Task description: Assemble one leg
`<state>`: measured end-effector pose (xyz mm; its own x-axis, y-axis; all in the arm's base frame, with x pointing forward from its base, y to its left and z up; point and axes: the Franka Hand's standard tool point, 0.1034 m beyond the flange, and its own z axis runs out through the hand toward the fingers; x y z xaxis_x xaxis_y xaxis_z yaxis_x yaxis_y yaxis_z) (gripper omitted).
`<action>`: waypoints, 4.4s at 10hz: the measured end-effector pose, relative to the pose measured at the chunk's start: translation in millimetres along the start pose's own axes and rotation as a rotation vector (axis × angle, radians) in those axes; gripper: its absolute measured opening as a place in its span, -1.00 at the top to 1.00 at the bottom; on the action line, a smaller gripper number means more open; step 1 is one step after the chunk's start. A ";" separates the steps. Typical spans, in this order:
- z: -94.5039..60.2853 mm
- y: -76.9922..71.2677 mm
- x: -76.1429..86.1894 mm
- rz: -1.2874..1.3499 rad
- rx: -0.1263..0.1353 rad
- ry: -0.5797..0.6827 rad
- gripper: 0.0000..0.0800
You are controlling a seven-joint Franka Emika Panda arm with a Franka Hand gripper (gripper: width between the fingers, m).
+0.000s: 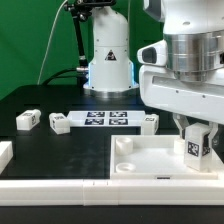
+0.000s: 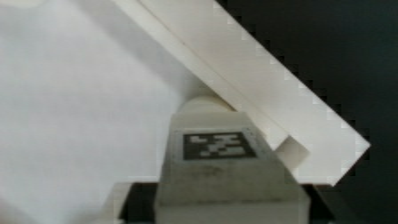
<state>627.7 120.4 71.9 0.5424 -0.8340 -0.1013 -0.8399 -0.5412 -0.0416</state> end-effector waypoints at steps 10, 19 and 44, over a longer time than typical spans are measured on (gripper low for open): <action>-0.8 -2.4 -1.3 -0.268 -0.008 0.002 -0.62; -1.9 -1.6 5.4 -1.155 -0.054 0.017 -0.37; 1.2 -3.7 -1.8 -0.180 -0.022 -0.008 -0.61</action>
Offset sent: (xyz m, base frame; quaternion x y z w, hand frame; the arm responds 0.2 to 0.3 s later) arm 0.0000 0.0000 0.0000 0.0000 0.0000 0.0799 0.9968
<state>629.8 124.0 71.0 0.6836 -0.7227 -0.1022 -0.7286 -0.6839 -0.0377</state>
